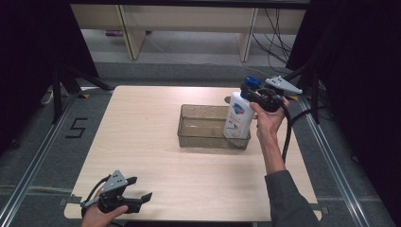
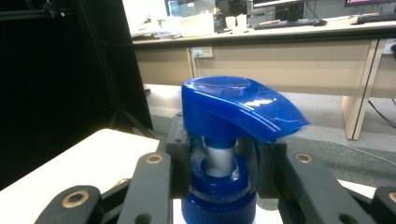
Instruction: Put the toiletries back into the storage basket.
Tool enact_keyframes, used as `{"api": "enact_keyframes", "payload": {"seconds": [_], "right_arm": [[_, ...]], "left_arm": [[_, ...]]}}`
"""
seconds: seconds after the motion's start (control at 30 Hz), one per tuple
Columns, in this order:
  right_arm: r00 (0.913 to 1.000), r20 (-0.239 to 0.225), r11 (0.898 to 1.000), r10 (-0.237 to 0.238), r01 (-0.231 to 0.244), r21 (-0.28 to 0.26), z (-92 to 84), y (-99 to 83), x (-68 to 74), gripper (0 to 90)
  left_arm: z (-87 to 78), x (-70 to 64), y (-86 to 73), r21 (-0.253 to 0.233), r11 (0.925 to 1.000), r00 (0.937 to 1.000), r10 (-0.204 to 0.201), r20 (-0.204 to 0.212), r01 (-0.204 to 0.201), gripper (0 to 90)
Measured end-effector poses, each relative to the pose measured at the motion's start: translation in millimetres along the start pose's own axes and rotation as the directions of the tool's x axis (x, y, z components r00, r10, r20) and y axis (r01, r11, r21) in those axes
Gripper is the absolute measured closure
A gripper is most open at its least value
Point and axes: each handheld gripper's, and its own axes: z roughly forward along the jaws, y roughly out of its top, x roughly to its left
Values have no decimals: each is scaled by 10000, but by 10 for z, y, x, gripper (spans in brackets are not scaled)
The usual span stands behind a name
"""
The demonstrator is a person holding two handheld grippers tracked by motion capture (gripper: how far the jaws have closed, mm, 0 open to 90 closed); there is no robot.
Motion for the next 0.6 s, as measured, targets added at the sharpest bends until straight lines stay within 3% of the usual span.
{"api": "enact_keyframes", "payload": {"seconds": [0.2, 0.4, 0.47, 0.6], "right_arm": [[10000, -11, 10000, -94, 94, 15, 0, -28, 2, 660], [9999, 73, 9999, 121, -120, -7, -42, -49, -5, 658], [9998, 137, 9999, -115, 115, -9, -57, -53, -19, 657], [9999, -52, 9999, -112, 112, -119, -86, -74, -10, 655]], "left_arm": [[3, 4, 1, 23, 10000, 10000, 55, 11, -55, 160], [0, -13, -1, 3, 10000, 10000, -12, -66, 12, 160], [2, -14, -4, -13, 10000, 10000, 3, -43, -3, 160], [6, -14, -3, 84, 10000, 10000, 44, -44, -43, 160]]}}
